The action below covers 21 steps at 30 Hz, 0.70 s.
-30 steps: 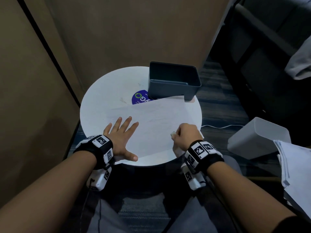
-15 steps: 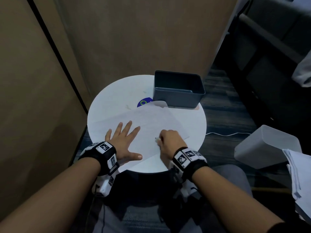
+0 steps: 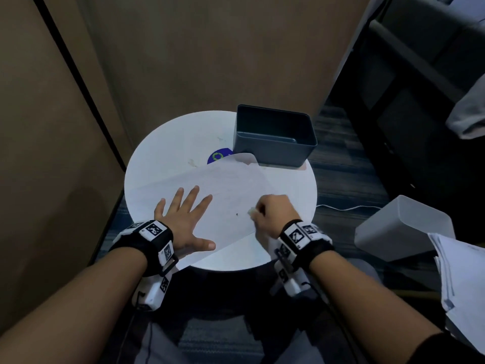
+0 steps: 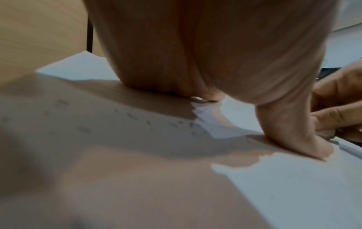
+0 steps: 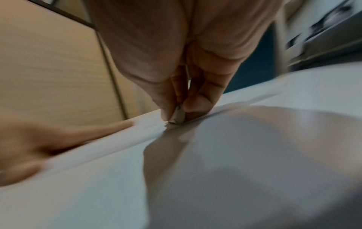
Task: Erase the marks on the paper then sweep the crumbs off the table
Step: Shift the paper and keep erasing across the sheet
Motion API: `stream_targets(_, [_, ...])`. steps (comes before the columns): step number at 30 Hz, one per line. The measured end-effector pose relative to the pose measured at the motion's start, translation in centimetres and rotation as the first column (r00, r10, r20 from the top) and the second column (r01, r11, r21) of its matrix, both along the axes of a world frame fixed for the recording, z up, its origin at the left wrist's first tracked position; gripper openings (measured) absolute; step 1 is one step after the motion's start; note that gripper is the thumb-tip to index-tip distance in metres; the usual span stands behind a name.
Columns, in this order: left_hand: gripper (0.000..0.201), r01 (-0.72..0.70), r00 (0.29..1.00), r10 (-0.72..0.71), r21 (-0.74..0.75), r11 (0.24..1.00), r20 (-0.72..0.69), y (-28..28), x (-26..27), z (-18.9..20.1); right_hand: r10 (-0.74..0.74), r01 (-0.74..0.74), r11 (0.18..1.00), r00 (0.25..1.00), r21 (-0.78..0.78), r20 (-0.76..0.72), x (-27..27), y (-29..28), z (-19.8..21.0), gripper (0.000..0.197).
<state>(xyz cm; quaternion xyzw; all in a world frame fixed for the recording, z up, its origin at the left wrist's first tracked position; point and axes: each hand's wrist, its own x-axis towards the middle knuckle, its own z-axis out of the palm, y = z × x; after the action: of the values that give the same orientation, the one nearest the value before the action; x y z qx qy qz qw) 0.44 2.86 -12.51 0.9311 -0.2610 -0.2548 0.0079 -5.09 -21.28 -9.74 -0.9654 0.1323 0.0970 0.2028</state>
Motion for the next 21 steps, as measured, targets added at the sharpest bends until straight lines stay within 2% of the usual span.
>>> stream_targets(3, [0.119, 0.003, 1.000, -0.003, 0.014, 1.000, -0.012, -0.1, -0.2, -0.2, -0.142, 0.143, 0.982, 0.990, -0.122, 0.021, 0.4, -5.1, 0.7, 0.021])
stream_targets(5, [0.119, 0.000, 1.000, 0.000, 0.011, 1.000, -0.011, 0.0, -0.2, -0.3, -0.146, 0.150, 0.986, 0.988, -0.078, 0.058, 0.5, -4.9, 0.6, 0.020])
stream_targets(8, [0.120, 0.000, 1.000, 0.000, 0.000, 1.000, -0.006, 0.0, -0.2, -0.2, 0.022, -0.027, 0.996, 0.997, 0.083, 0.069, -0.2, -0.4, -0.1, 0.020])
stream_targets(10, [0.119, -0.001, 1.000, 0.001, -0.003, 1.000, -0.003, -0.1, -0.2, -0.1, 0.131, -0.136, 0.986, 0.990, 0.095, 0.061, -1.2, 1.7, -0.7, 0.022])
stream_targets(11, [0.119, 0.000, 1.000, 0.000, 0.000, 1.000, 0.001, -0.1, -0.2, -0.1, 0.126, -0.131, 0.988, 0.990, 0.083, 0.064, -1.4, 1.5, -0.7, 0.023])
stream_targets(15, [0.119, -0.001, 1.000, 0.001, 0.017, 1.000, -0.005, -0.1, -0.1, -0.3, -0.124, 0.125, 0.992, 0.991, -0.007, 0.050, -0.1, -4.2, -0.4, 0.019])
stream_targets(17, [0.120, -0.001, 1.000, 0.002, 0.023, 1.000, -0.017, -0.1, -0.2, -0.3, -0.173, 0.175, 0.982, 0.984, -0.075, 0.036, 0.5, -5.8, 0.1, 0.020])
stream_targets(19, [0.120, -0.004, 1.000, 0.005, 0.019, 1.000, -0.017, 0.0, -0.1, -0.3, -0.134, 0.138, 0.989, 0.988, -0.053, 0.072, 0.8, -4.5, 0.6, 0.022])
stream_targets(21, [0.121, -0.006, 1.000, 0.006, 0.008, 1.000, -0.009, 0.0, -0.1, -0.3, -0.017, 0.012, 0.998, 0.997, 0.062, 0.078, 0.3, -1.7, 0.4, 0.019])
